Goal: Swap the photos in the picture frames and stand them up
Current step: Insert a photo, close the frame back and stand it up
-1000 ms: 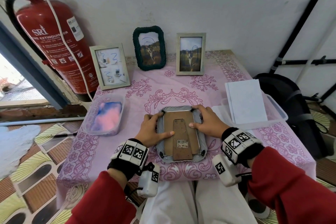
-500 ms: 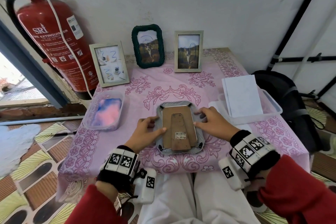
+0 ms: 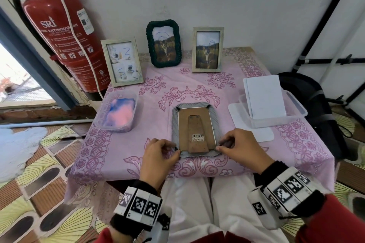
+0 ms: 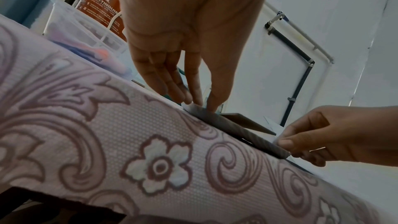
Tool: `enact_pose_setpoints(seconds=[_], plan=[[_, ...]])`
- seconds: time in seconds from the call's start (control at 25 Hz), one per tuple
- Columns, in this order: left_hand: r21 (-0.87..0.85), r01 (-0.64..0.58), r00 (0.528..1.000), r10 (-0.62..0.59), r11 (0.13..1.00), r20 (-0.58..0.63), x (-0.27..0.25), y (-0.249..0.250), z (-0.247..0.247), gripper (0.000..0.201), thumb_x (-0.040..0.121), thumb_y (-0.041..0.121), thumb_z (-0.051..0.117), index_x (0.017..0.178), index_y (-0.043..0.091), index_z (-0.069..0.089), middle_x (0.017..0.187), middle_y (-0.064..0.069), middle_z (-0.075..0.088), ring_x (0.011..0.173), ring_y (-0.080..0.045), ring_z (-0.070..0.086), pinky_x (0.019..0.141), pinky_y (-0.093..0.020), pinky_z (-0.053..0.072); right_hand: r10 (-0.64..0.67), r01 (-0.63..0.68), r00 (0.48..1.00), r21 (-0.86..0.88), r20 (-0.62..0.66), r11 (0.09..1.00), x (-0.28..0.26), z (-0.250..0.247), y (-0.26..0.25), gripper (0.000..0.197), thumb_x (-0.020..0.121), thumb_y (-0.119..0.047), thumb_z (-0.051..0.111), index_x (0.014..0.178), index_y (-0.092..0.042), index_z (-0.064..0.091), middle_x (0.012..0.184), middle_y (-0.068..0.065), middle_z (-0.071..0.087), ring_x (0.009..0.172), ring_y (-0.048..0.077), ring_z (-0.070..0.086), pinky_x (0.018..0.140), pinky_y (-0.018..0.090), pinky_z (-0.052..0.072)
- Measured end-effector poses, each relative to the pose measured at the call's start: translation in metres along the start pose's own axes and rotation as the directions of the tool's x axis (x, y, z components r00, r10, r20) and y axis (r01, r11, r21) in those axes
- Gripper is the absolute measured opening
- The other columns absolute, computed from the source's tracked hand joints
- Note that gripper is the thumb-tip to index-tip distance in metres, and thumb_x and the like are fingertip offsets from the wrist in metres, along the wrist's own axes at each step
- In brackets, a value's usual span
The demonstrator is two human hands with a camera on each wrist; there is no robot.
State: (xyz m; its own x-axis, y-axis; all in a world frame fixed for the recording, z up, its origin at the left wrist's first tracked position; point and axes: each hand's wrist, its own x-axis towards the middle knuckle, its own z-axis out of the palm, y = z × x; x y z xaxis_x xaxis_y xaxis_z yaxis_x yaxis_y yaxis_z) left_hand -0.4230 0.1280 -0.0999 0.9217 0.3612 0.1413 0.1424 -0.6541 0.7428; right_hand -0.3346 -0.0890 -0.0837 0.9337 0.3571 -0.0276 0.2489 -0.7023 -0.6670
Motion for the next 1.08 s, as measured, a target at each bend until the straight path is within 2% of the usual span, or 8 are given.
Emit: enact_pose_setpoints(seconds=[0.12,0.24,0.4,0.6,0.72,0.84,0.96,1.08], plan=[[-0.021,0.005,1.0,-0.005,1.0,-0.011,-0.003,0.002,0.001,0.014,0.075,0.011,0.074,0.088,0.011,0.071,0.082,-0.006,0.061,0.07,-0.007,0.052,0.067,-0.005,0.036,-0.009,0.009,1.0,0.004,-0.008,1.0,-0.002,0.004,0.001,0.014,0.068,-0.023,0.081,0.076,-0.018,0.071,0.061,-0.012,0.061,0.058,-0.003,0.056,0.055,0.001,0.04],[-0.099,0.046,0.999,-0.048,0.994,-0.022,-0.006,0.004,0.004,0.013,0.076,0.007,0.072,0.089,0.006,0.071,0.081,-0.011,0.063,0.066,-0.009,0.053,0.062,-0.003,0.038,-0.009,0.01,1.0,0.056,-0.016,0.998,-0.004,0.007,0.001,0.013,0.069,-0.016,0.081,0.078,-0.013,0.071,0.061,-0.011,0.06,0.057,-0.002,0.054,0.056,0.0,0.04],[-0.205,0.051,0.999,-0.049,0.977,0.015,-0.008,0.006,0.008,0.017,0.078,-0.003,0.067,0.093,0.003,0.072,0.075,-0.013,0.062,0.061,-0.01,0.052,0.059,-0.008,0.043,0.046,-0.041,0.998,0.162,-0.03,0.986,-0.002,0.008,0.004,0.014,0.068,-0.011,0.081,0.079,-0.009,0.073,0.063,-0.006,0.063,0.055,-0.002,0.055,0.054,0.0,0.041],[-0.245,0.048,0.999,-0.047,0.968,0.011,-0.009,0.003,0.009,0.018,0.079,-0.003,0.066,0.095,0.004,0.072,0.075,-0.014,0.062,0.064,-0.017,0.055,0.063,-0.016,0.046,0.062,-0.052,0.997,0.216,-0.036,0.975,-0.002,0.01,0.006,0.013,0.067,-0.011,0.082,0.077,-0.009,0.074,0.061,-0.008,0.063,0.054,-0.001,0.055,0.053,0.002,0.042],[-0.252,0.043,0.999,-0.041,0.967,0.017,-0.011,0.002,0.008,0.018,0.08,-0.002,0.066,0.096,0.005,0.07,0.072,-0.009,0.06,0.063,-0.014,0.054,0.062,-0.014,0.046,0.064,-0.055,0.998,0.249,-0.029,0.967,-0.002,0.009,0.008,0.015,0.066,-0.011,0.082,0.078,-0.008,0.074,0.063,-0.005,0.065,0.054,0.0,0.056,0.054,0.004,0.043],[-0.303,0.076,0.997,-0.077,0.95,0.009,-0.012,0.001,0.009,0.018,0.079,0.0,0.068,0.095,0.007,0.064,0.07,-0.007,0.06,0.061,-0.011,0.054,0.058,-0.009,0.046,0.055,-0.052,0.998,0.218,-0.009,0.975,-0.002,0.007,0.007,0.016,0.067,-0.012,0.082,0.081,-0.007,0.074,0.064,-0.005,0.065,0.055,-0.001,0.056,0.055,0.003,0.042],[-0.336,0.085,0.996,-0.09,0.938,0.001,-0.011,0.0,0.008,0.01,0.078,0.001,0.07,0.086,0.004,0.065,0.072,-0.018,0.065,0.062,-0.017,0.057,0.058,-0.017,0.049,-0.014,0.019,0.999,0.105,-0.045,0.994,-0.002,0.004,0.003,0.028,0.065,-0.015,0.083,0.089,-0.016,0.069,0.068,-0.005,0.062,0.059,-0.002,0.054,0.057,0.002,0.04],[-0.338,0.086,0.996,-0.091,0.937,0.0,-0.011,0.0,0.008,0.008,0.077,0.0,0.071,0.083,0.003,0.066,0.073,-0.02,0.067,0.062,-0.02,0.058,0.059,-0.019,0.05,-0.123,0.124,0.991,0.009,-0.056,0.992,-0.003,0.002,-0.001,0.036,0.064,-0.016,0.084,0.093,-0.025,0.064,0.072,-0.007,0.06,0.062,-0.002,0.05,0.059,0.007,0.035]])
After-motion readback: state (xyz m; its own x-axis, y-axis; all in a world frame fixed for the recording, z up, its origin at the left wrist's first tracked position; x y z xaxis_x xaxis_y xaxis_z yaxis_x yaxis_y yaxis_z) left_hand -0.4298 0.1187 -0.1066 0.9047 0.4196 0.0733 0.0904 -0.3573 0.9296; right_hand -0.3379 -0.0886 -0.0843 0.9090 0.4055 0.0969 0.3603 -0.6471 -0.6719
